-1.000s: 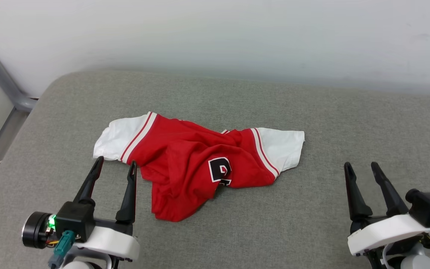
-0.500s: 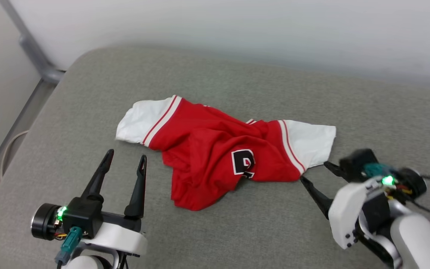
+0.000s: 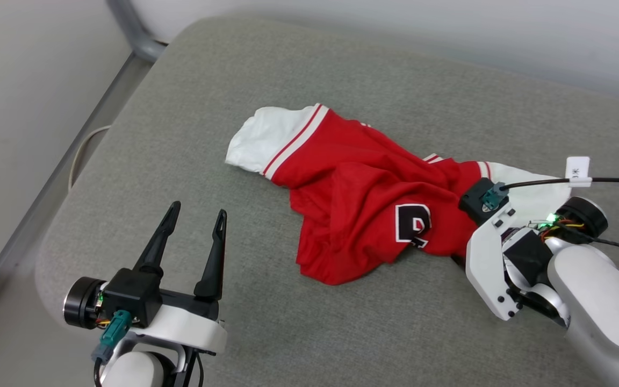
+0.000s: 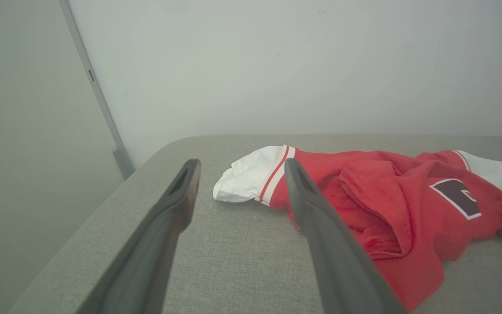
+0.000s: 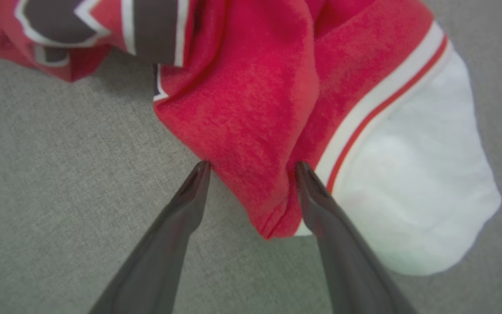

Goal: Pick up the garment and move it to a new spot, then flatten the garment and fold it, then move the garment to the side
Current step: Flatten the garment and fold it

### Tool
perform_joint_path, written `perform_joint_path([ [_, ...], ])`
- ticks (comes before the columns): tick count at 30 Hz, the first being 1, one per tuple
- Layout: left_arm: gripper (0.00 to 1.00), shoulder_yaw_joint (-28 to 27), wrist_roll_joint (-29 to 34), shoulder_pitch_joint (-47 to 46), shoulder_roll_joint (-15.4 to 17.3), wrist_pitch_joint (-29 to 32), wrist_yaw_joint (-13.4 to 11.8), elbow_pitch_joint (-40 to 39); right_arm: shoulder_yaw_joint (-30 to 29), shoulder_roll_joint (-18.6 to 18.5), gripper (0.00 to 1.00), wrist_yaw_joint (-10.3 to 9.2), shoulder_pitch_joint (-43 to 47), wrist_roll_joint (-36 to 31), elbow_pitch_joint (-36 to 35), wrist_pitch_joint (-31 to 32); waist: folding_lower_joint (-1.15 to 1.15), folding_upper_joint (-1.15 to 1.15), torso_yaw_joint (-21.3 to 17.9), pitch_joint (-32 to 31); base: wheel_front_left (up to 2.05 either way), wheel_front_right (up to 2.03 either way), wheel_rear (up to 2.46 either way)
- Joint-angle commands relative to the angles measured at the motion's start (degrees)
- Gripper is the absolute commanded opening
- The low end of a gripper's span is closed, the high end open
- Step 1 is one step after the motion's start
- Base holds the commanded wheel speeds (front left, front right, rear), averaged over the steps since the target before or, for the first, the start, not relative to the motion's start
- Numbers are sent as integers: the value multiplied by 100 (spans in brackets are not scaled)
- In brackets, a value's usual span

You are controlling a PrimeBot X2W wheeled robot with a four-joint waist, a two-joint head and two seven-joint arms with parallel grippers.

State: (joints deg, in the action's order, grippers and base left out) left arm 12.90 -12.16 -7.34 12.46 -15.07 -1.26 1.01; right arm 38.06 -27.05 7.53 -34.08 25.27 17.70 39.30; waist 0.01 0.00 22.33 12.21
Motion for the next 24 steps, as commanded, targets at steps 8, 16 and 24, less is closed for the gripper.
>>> perform_joint_path([
  [8,100,-247,182,-78,-235,-15,236,97,778,-85,79,-5,-239,312,684,-170,-1,0,278,223,0,0,0],
  [16,100,-416,305,-5,-341,-15,377,184,1157,-268,0,-5,-319,725,878,-450,-1,0,204,106,0,0,0],
  [24,100,-612,429,128,-345,-15,482,244,1606,-716,0,-8,-241,1086,583,-855,-1,0,-38,-295,0,0,0],
])
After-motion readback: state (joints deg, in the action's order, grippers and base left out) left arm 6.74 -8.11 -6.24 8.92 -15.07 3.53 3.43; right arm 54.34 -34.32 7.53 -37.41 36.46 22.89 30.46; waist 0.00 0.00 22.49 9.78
